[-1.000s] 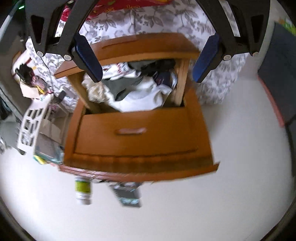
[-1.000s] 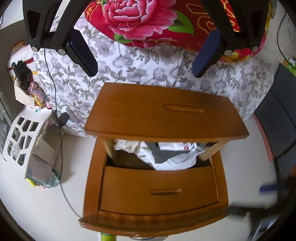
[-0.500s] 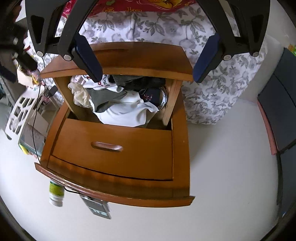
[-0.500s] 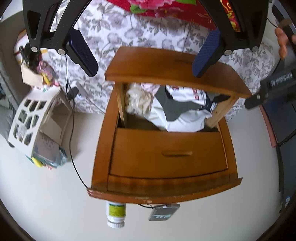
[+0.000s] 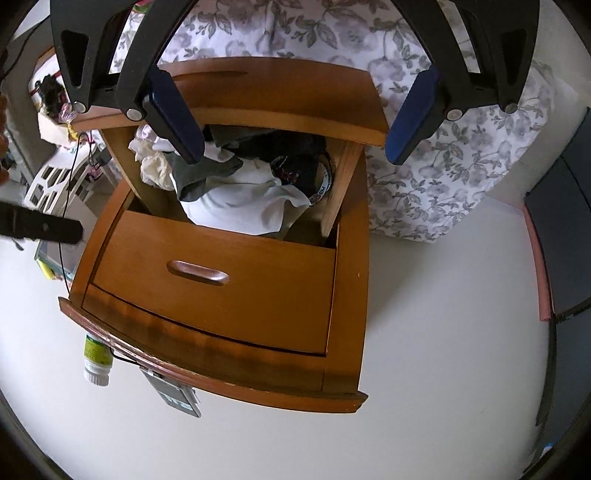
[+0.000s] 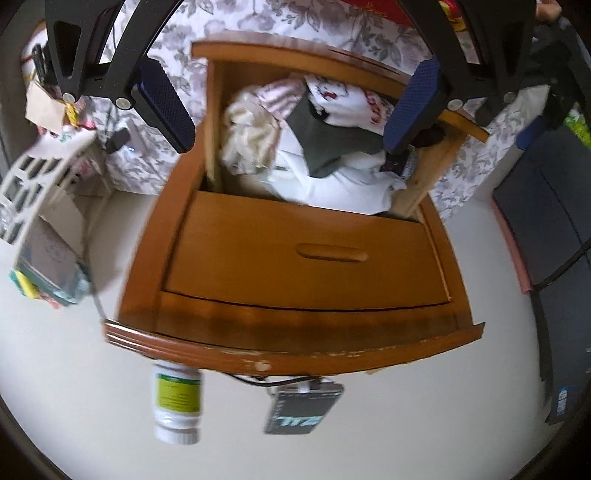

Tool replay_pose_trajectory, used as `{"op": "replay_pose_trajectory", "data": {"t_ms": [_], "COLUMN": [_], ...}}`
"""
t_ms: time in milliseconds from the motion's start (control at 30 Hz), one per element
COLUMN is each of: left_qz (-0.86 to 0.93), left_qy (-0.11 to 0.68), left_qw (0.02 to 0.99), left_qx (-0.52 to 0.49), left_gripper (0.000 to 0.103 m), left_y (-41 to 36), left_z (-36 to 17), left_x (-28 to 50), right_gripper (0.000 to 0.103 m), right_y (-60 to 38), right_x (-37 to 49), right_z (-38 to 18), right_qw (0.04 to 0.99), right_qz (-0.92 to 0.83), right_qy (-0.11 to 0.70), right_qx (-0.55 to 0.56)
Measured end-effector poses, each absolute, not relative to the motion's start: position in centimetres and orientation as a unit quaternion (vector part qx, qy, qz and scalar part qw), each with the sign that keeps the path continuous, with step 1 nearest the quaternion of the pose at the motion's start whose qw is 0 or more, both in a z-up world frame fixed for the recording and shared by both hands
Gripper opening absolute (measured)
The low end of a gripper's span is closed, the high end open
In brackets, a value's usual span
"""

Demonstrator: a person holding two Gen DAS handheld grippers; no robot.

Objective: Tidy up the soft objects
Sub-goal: 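Move the right tool over the open drawer toward the Hello Kitty sock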

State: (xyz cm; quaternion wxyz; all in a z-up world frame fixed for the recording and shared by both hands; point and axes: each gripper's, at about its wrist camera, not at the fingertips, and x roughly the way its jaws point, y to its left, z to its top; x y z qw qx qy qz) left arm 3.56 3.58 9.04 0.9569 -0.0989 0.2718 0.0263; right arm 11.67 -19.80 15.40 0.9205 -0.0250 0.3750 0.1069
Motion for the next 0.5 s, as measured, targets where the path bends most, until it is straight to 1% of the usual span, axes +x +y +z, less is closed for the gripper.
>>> {"op": "replay_pose_trajectory", "data": {"t_ms": [267,400,500], "left_qz": [-0.005,-0.015,-0.016], "left_qy": [0.269,0.291,0.312], "left_qw": [0.957,0.952,0.946], "left_qx": [-0.111,-0.095,-0.082], "left_gripper": [0.099,0.099,0.099], "left_y": [3.7,3.4,3.2], "left_z": [7.9,7.0,6.2], "left_x": [4.1,4.7,5.0], "right_gripper": [0.103,0.103,0.103], "right_y": [-16.8,-15.4,-14.9], "right_x": [15.6,17.3,18.5], "right_z": [14.6,12.5,10.2], "right_qw": [0.885,0.853,0.827], "right_qz": [0.123,0.119,0.112], "right_qy": [0.445,0.505,0.551], "right_qx": [-0.052,-0.053,-0.031]}}
